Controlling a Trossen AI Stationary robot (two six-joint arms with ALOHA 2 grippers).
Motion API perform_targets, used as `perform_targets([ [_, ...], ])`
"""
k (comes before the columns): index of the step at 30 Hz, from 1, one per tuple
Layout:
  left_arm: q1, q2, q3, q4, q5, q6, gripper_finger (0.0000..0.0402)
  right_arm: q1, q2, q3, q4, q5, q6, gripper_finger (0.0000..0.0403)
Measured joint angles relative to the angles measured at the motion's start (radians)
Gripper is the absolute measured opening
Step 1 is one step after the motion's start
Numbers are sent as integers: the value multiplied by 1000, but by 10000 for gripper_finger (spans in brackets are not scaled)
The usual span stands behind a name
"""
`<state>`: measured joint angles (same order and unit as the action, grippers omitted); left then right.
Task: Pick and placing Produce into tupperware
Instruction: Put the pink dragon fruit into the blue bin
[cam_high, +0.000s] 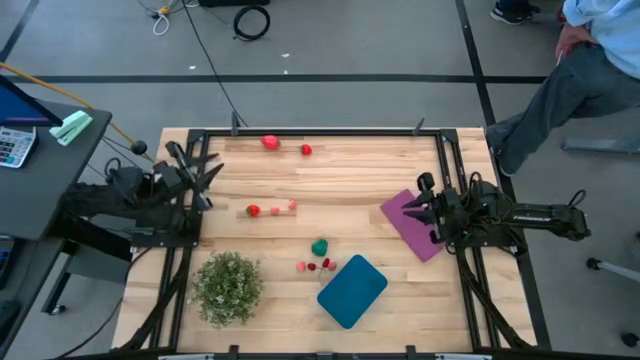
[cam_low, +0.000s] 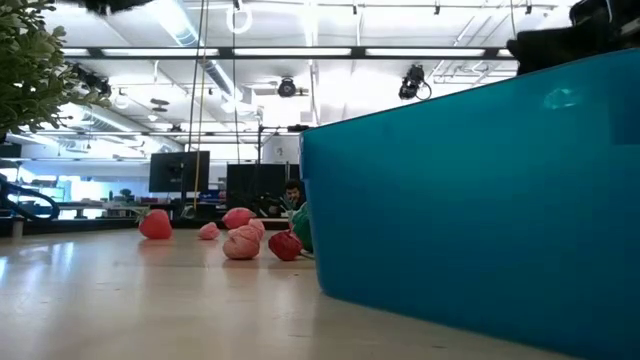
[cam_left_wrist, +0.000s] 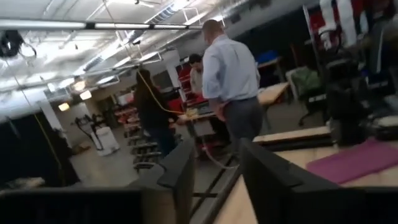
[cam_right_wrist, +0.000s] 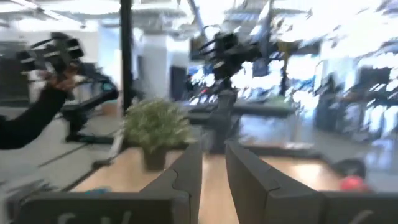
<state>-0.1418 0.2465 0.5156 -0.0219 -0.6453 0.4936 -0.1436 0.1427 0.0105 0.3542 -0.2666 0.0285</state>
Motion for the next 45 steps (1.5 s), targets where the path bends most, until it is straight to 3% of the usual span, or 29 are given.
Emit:
perform_targets([
  [8, 74, 286, 333, -105, -200, 170, 214, 0, 1, 8, 34, 60, -9, 80],
  [15, 230, 566, 640, -569, -203, 15, 217, 0, 45, 83, 15, 132, -83, 98],
  [20, 356, 741, 727, -738, -180, -16, 209, 0, 195, 242, -198, 190, -197, 146],
  [22, 409, 794, 738, -746, -138, -25, 209, 0, 288, 321, -260, 244, -220, 168],
  [27, 531, 903, 738, -791, 119, -30, 212, 0, 558, 510, -291, 360, -264, 220],
  [30, 583, 955, 738, -790, 144, -3, 212, -8, 706, 611, -311, 451, -264, 240],
  [34, 645, 1021, 738, -792, 176, 85, 207, -38, 866, 707, -313, 531, -259, 249],
  [40, 733, 1159, 738, -856, 489, 40, 198, -106, 1016, 771, -331, 558, -184, 243],
  [45, 746, 1273, 738, -827, 466, 35, 192, -152, 1061, 772, -360, 558, -156, 235],
])
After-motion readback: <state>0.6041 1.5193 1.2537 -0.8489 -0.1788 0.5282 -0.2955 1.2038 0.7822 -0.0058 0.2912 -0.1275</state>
